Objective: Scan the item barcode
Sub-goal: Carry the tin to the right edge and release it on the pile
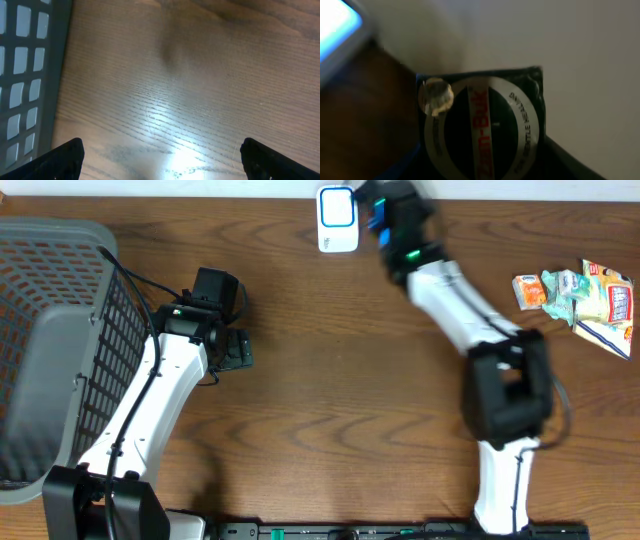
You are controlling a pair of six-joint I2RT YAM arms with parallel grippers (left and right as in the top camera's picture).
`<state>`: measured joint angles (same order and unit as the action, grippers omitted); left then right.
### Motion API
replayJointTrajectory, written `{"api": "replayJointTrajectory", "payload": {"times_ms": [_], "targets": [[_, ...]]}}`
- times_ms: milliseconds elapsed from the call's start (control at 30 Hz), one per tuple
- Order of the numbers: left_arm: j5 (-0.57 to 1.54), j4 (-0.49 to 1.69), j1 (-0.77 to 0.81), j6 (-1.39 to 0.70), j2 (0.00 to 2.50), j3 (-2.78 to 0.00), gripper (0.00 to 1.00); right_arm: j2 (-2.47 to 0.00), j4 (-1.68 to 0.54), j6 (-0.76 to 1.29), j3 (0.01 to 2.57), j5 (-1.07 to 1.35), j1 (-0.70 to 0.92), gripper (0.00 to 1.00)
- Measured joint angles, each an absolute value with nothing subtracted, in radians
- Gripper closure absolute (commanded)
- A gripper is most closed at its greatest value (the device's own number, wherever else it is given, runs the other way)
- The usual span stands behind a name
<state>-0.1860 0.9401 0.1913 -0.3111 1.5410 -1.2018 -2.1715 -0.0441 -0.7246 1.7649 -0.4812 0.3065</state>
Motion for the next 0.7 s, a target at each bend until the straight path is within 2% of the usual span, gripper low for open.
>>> {"api": "replayJointTrajectory", "payload": {"times_ms": [133,300,400,467,500,533,567,700], "targets": [[-0.186,0.940,0.191,-0.311,1.541,-1.202,0.02,-2.090,-0.234,-0.615,1.773,-0.538,0.191,0.58],[-0.186,0.940,0.191,-0.311,1.541,-1.202,0.02,-2.094,-0.474,-0.447,1.771,-0.566,0.039,0.58],[-0.186,0.940,0.191,-0.311,1.541,-1.202,0.02,-2.103,-0.544,-0.339,1.771,-0.570,-0.035,0.56],[-0.186,0.940,0.191,-0.311,1.541,-1.202,0.02,-2.104,-0.592,-0.276,1.771,-0.574,-0.083,0.46],[-0.186,0.940,0.191,-0.311,1.541,-1.202,0.02,-2.104,-0.611,-0.248,1.771,-0.575,-0.105,0.37],[-0.186,0.940,0.191,-0.311,1.541,-1.202,0.02,-2.104,-0.624,-0.218,1.771,-0.577,-0.123,0.21],[-0.186,0.940,0.191,-0.311,1.541,-1.202,0.02,-2.104,-0.634,-0.205,1.771,-0.577,-0.136,0.01],[-0.186,0.940,0.191,-0.311,1.541,-1.202,0.02,-2.104,-0.672,-0.154,1.771,-0.537,-0.168,0.01]]}}
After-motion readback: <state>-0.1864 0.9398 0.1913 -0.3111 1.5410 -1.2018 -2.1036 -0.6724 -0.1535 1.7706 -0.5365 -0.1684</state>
